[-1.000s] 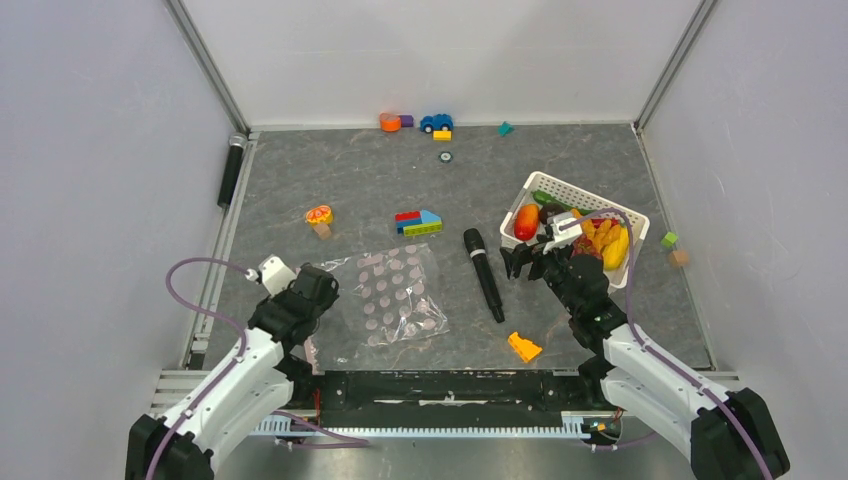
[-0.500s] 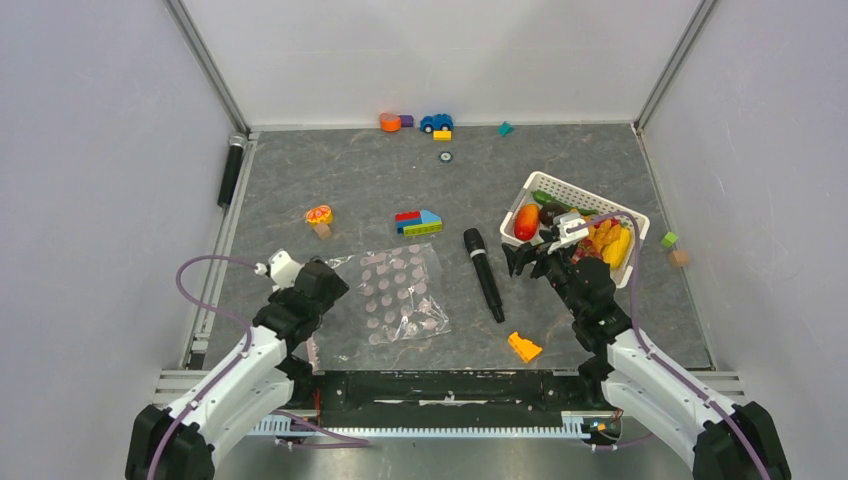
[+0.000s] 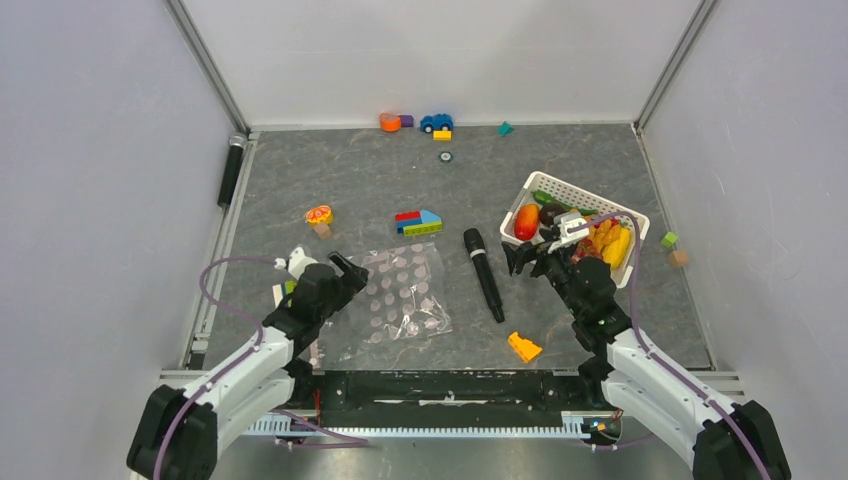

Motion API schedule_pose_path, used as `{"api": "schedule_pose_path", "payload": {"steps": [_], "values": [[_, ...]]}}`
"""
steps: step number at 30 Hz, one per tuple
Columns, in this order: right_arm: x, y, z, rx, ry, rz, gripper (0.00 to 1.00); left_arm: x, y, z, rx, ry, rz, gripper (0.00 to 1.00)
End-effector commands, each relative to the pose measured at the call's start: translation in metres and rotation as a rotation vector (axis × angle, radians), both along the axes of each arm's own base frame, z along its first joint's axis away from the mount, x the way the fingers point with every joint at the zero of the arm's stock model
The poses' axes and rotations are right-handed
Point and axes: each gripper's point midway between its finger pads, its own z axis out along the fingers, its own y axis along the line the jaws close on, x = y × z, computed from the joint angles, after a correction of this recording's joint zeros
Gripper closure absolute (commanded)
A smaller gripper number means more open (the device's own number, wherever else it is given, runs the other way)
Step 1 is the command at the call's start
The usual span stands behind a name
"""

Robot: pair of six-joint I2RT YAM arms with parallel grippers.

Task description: Place the food in the zip-top bag and seal the zipper

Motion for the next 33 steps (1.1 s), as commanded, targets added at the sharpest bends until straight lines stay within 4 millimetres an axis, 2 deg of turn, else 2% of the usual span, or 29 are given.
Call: {"api": "schedule_pose_path", "payload": {"steps": [1,3,9,15,19,23,28,32,33], "values": [[-0.002,0.014,0.011,0.03,-0.043,0.073,0.02,0.0,-0.037,-0.01,-0.18,-0.004,-0.105,0.0],[-0.007,0.027,0.012,0.036,-0.045,0.153,0.02,-0.001,-0.045,-0.016,-0.179,0.029,-0.138,0.0],[-0.037,0.084,0.014,0.035,-0.017,0.511,0.02,0.002,-0.085,-0.008,-0.214,-0.004,-0.229,0.0],[-0.053,0.116,0.003,-0.002,0.014,0.646,0.02,0.011,-0.143,0.001,-0.24,-0.036,-0.333,0.0],[-0.059,0.132,-0.01,-0.107,0.028,0.709,0.02,0.019,-0.176,-0.004,-0.287,-0.029,-0.389,0.0],[-0.06,0.142,-0.039,-0.229,0.089,0.749,0.02,0.029,-0.191,-0.005,-0.329,-0.038,-0.403,0.0],[-0.049,0.153,-0.06,-0.268,0.178,0.716,0.02,0.031,-0.189,-0.001,-0.32,-0.052,-0.394,0.0],[-0.027,0.141,-0.078,-0.331,0.232,0.572,0.02,0.027,-0.185,0.003,-0.314,-0.065,-0.39,0.0],[-0.022,0.135,-0.083,-0.351,0.247,0.532,0.06,0.027,-0.184,0.004,-0.317,-0.068,-0.39,0.0]]}}
